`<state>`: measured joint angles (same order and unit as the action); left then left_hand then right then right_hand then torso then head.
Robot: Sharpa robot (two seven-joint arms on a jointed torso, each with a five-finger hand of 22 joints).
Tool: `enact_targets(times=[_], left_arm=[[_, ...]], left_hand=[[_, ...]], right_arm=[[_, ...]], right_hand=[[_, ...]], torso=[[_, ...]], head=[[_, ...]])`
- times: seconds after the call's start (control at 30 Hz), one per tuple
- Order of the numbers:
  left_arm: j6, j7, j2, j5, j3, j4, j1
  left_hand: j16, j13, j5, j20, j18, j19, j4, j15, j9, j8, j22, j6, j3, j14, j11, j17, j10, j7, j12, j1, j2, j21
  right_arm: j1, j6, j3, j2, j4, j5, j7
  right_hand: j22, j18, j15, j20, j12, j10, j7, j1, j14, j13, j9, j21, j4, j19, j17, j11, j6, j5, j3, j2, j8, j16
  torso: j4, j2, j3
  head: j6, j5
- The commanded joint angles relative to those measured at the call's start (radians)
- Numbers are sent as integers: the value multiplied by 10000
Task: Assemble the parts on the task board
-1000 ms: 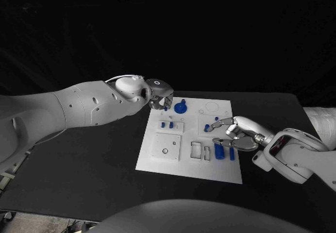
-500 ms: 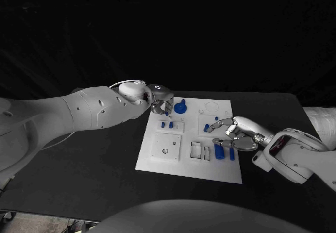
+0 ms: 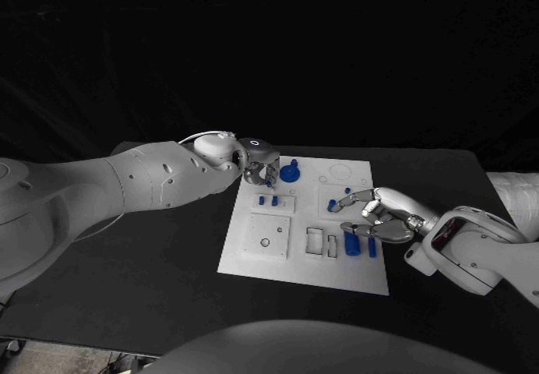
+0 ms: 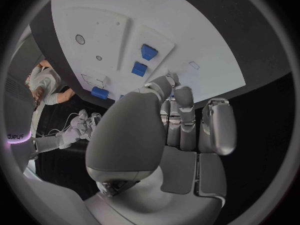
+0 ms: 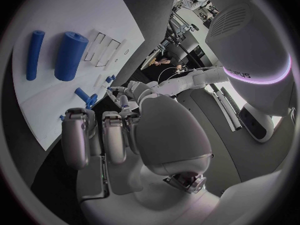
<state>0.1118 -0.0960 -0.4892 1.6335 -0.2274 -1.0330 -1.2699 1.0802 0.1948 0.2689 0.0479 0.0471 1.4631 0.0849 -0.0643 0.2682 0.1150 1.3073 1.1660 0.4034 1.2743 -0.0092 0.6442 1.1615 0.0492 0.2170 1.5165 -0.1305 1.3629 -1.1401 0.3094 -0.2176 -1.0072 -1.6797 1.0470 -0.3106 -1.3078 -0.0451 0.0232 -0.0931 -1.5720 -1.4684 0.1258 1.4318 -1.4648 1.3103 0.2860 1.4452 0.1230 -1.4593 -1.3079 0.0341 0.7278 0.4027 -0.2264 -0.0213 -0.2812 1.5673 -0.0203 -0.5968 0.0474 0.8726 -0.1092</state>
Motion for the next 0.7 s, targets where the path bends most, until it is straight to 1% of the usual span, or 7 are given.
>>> enact_targets(times=[0.03,0.47,0.7], left_arm=[[121,-33,38,-20,4,3,11],[188,18,80,0,5,-23,44],[191,12,147,80,6,10,83]], left_hand=[[-71,-10,4,23,-21,204,-6,24,6,-45,2043,-65,71,-73,40,-16,34,-16,-24,24,-37,-34],[-145,-24,20,21,-13,186,-23,26,-4,-56,2034,-64,71,-131,44,-133,48,-11,-47,37,-54,-68],[-162,-29,30,21,-10,179,-29,28,-8,-60,2030,-64,75,-146,45,-156,52,-11,-56,44,-55,-84]], right_arm=[[12,-123,-2,9,-8,29,-28],[14,-108,-2,11,7,31,-29],[15,-102,-2,0,1,31,-30]], right_hand=[[-2123,64,-50,-25,12,-1024,-43,-40,-1060,2605,12,-40,59,40,-2629,-9,13,-65,-11,21,-50,34],[-2123,64,-50,-25,12,-1024,-43,-40,-1060,2605,12,-40,59,40,-2629,-9,13,-65,-11,21,-50,34],[-2123,63,-44,-21,12,-1024,-51,-32,-1060,2605,12,-41,52,41,-2629,-16,-3,-75,-14,19,-55,34]], torso=[[5,-7,-1],[2,3,1],[-2,-4,-1]], head=[[0,31],[0,20],[0,55]])
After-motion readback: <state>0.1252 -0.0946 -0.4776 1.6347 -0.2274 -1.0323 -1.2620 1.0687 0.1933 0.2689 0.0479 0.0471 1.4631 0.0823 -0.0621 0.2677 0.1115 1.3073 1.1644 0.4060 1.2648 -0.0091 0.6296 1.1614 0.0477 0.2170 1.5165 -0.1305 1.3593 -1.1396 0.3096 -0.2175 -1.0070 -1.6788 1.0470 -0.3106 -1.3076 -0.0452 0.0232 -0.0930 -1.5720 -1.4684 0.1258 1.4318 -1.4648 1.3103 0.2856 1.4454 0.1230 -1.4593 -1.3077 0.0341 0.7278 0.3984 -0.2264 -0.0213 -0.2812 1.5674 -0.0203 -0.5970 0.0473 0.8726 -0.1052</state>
